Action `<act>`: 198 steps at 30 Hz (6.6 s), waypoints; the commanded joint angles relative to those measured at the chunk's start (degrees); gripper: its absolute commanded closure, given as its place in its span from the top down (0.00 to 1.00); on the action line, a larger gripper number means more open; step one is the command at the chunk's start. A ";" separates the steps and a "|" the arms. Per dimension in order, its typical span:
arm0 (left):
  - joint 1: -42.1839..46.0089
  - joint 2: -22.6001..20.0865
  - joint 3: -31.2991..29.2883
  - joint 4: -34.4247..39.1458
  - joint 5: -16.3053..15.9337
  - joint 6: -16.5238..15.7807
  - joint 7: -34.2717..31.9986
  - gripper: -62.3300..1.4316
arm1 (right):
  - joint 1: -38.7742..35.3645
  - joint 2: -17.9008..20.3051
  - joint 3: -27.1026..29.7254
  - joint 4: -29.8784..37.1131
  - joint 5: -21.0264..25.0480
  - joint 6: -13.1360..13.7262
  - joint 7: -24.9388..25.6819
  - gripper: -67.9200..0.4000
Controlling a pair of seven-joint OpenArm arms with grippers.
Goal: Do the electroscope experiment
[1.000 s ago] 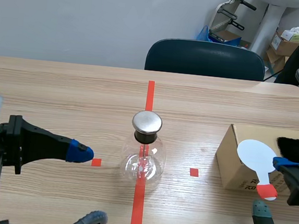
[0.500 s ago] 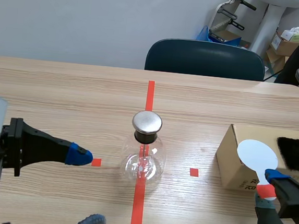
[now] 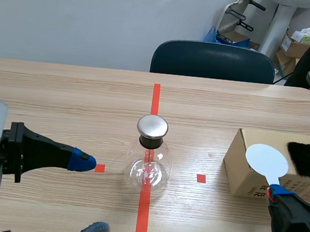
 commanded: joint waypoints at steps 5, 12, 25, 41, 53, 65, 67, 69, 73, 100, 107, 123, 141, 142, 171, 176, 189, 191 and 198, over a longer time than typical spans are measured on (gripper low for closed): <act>0.00 -0.15 -0.33 0.42 -0.35 -0.11 -0.94 0.79 | 0.68 0.61 0.42 0.31 -0.20 1.27 -0.28 0.02; 0.00 -0.15 -0.33 0.42 -0.35 -0.11 -0.96 0.79 | 0.70 0.61 0.42 0.31 -0.22 1.25 -0.92 0.02; 0.00 -0.15 -0.33 0.42 -0.35 -0.11 -0.98 0.79 | 0.83 0.61 0.42 0.31 -0.22 1.25 -0.87 0.02; 0.00 -0.15 -0.33 0.42 -0.35 -0.09 -0.98 0.79 | 0.83 0.61 0.42 0.31 -0.22 1.25 -0.87 0.02; 0.00 -0.15 -0.33 0.42 -0.35 -0.09 -0.83 0.79 | 0.83 0.61 0.42 0.31 -0.22 1.25 -0.87 0.02; 0.00 -0.15 -0.33 0.42 -0.35 -0.09 -0.83 0.79 | 0.83 0.61 0.42 0.31 -0.22 1.25 -0.85 0.02; 0.00 -0.15 -0.33 0.42 -0.35 -0.09 -0.81 0.79 | 0.83 0.61 0.42 0.31 -0.22 1.25 -0.83 0.02; 0.00 -0.15 -0.33 0.42 -0.35 -0.09 -0.81 0.79 | 0.83 0.61 0.42 0.31 -0.22 1.25 -0.85 0.02; 0.00 -0.15 -0.33 0.42 -0.35 -0.11 -0.79 0.79 | 0.85 0.61 0.42 0.33 -0.22 1.25 -0.85 0.02; 0.00 -0.15 -0.33 0.42 -0.35 -0.11 -0.79 0.79 | 0.85 0.61 0.46 0.33 -0.22 1.22 -0.85 0.02; 0.00 -0.15 -0.33 0.42 -0.35 -0.11 -0.81 0.79 | 0.85 0.61 0.46 0.33 -0.22 1.22 -0.85 0.02; -0.96 1.92 -0.33 0.37 4.98 2.73 -0.57 0.79 | 0.83 0.61 0.46 0.33 -0.22 1.25 -0.15 0.02; -10.56 10.86 -0.22 -13.84 8.83 3.43 2.21 0.53 | 1.09 0.61 2.08 8.22 0.00 -3.52 -4.98 0.02; -11.32 11.37 -0.07 -15.04 9.70 3.37 2.21 0.48 | 1.38 0.61 2.08 9.44 -0.02 -3.52 -5.35 0.02; -27.04 23.78 4.59 -42.88 17.64 3.98 -1.44 0.19 | 14.32 -4.72 -16.11 7.02 -18.53 -0.48 -23.85 0.02; -27.15 23.80 4.59 -44.39 17.70 3.74 -4.52 0.05 | 14.29 -6.10 -16.11 5.40 -18.53 -0.57 -22.97 0.02; -27.15 23.82 11.13 -44.39 29.16 3.41 -10.45 0.05 | 14.29 -6.08 -16.11 5.40 -16.39 -1.36 -20.35 0.02; -27.15 23.82 11.32 -44.39 29.29 3.41 -10.45 0.05 | 14.29 -6.05 -16.11 5.40 -15.65 -1.36 -20.11 0.02; -27.15 23.80 11.32 -44.39 29.29 3.58 -10.21 0.05 | 14.27 -6.05 -16.11 5.40 -13.86 -1.36 -19.28 0.02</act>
